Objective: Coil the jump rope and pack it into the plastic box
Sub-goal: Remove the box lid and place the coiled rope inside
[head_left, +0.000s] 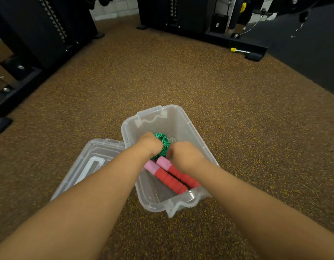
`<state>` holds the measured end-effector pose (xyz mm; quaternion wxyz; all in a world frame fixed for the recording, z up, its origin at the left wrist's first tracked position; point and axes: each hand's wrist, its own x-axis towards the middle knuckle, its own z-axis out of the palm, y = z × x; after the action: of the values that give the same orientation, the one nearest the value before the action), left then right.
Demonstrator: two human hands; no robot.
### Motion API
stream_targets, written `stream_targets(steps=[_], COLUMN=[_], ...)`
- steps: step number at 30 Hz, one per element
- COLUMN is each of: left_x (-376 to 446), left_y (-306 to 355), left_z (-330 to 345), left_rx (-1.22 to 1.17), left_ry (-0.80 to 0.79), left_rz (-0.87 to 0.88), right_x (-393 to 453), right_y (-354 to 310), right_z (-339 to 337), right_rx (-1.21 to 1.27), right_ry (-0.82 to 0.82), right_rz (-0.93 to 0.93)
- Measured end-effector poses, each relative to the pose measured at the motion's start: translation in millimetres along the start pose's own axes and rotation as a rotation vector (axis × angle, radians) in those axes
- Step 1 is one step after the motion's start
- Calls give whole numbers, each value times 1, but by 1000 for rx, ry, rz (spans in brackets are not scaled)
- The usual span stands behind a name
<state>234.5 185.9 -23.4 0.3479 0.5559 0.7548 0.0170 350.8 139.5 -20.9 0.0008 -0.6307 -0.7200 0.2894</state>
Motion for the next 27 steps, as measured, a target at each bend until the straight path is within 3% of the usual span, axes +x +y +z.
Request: stream_targets(steps=[6,8,11,17,23,27], left_x=[-85,-110,-133,-164,-163,-160], left_y=[-13,-24,-35,-43,-53,-57], left_z=[-11,-9,-2,20,54,60], left_rx=[-88,-61,67,220,507,571], left_ry=[-215,-350,-468,-156,278,335], left_rz=[386,444,474,459,652,691], right_x=[-50,-71,-90,-104,-100,-97], right_y=[12,22,35,29,23,21], right_z=[-43,-53,-53,-52,-26,-24], right_rx=[222,154,-33,-139,-439,-423], right_ry=[101,94,-71,-282,-159,-164], right_rz=[-208,-274,-295,-259,-322,-313])
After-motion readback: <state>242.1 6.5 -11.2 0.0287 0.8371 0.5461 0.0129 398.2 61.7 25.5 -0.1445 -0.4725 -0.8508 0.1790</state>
